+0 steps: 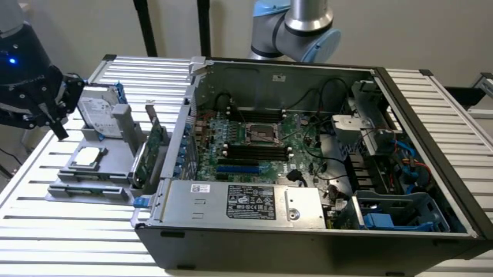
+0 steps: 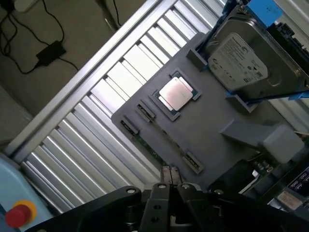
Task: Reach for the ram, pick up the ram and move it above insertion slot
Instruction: 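Pick up the ram and move it above insertion slot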
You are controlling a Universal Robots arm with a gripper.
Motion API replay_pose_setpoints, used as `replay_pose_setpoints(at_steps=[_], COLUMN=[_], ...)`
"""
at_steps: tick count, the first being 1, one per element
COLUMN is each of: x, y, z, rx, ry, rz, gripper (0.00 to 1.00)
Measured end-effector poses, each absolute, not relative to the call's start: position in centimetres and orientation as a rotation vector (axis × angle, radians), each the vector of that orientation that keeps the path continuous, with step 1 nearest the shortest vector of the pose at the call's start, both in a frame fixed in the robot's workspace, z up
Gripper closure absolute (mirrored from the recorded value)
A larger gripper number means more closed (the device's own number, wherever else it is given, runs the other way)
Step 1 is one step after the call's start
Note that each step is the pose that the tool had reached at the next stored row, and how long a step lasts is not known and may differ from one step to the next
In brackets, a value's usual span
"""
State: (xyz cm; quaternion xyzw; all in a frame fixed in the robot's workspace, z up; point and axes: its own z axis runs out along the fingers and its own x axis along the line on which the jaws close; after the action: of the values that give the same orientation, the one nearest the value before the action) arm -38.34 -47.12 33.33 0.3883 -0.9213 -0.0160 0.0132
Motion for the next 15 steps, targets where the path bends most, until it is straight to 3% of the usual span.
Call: replay_pose_setpoints(at_steps=[15], x=[-38.34], y=[-47.12], z=[33.33], rx=[1.587], ry=[-2.679], rz=[-0.042], gripper=[0.89])
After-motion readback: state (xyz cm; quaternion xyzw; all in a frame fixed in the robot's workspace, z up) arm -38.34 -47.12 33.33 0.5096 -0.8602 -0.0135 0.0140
